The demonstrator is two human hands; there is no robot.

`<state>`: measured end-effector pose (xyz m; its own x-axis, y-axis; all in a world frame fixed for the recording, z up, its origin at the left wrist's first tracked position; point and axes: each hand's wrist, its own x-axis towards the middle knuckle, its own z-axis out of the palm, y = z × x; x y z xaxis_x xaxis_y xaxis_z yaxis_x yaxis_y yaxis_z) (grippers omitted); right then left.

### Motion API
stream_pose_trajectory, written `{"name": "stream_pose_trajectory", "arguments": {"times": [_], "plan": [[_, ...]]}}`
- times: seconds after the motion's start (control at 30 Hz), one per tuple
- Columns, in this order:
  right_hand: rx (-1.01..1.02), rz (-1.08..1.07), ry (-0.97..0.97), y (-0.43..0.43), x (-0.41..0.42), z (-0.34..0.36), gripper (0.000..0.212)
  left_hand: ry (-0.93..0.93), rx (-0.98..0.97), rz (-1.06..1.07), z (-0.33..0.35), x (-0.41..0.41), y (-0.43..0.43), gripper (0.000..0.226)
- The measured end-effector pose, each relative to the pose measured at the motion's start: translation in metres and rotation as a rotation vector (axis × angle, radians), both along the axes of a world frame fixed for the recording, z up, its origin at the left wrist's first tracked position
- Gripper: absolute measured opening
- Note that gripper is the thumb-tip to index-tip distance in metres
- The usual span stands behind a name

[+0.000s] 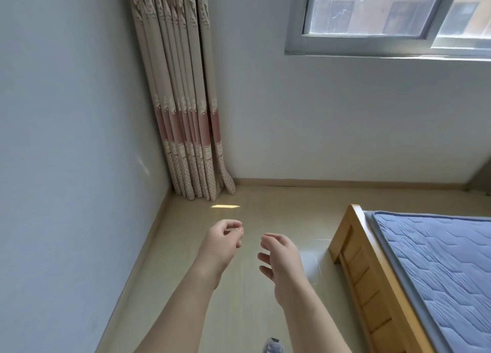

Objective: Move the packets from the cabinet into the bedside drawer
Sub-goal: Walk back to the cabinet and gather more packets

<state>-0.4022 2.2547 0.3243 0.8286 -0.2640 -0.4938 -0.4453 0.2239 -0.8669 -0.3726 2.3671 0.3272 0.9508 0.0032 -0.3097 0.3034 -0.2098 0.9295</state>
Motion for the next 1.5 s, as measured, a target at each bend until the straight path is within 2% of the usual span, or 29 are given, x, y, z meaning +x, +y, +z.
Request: {"name": "stream_pose_trajectory", "arguments": {"times": [0.23, 0.4, 0.67, 0.83, 1.0, 1.23, 1.5], "plan": [[-0.035, -0.111, -0.051, -0.094, 0.145, -0.007, 0.011, -0.020, -0.014, -0.079, -0.009, 0.159, -0.090, 0.013], [-0.031, -0.174, -0.125, -0.180, 0.257, 0.013, 0.008, -0.075, -0.019, -0.158, 0.016, 0.275, -0.180, 0.012], [-0.018, -0.238, -0.044, -0.276, 0.399, -0.001, 0.011, -0.026, -0.007, -0.194, 0.006, 0.430, -0.278, 0.012], [-0.027, -0.296, -0.039, -0.342, 0.505, -0.014, 0.009, -0.037, 0.011, -0.274, -0.010, 0.545, -0.348, 0.012], [-0.036, -0.433, -0.069, -0.416, 0.607, -0.002, 0.008, -0.046, -0.024, -0.418, 0.006, 0.664, -0.435, 0.012], [0.002, -0.713, -0.017, -0.551, 0.675, -0.009, 0.010, 0.017, 0.012, -0.676, -0.003, 0.751, -0.593, 0.012], [-0.030, -0.882, -0.005, -0.748, 0.717, -0.021, 0.009, -0.016, 0.011, -0.862, -0.007, 0.798, -0.802, 0.012]]}}
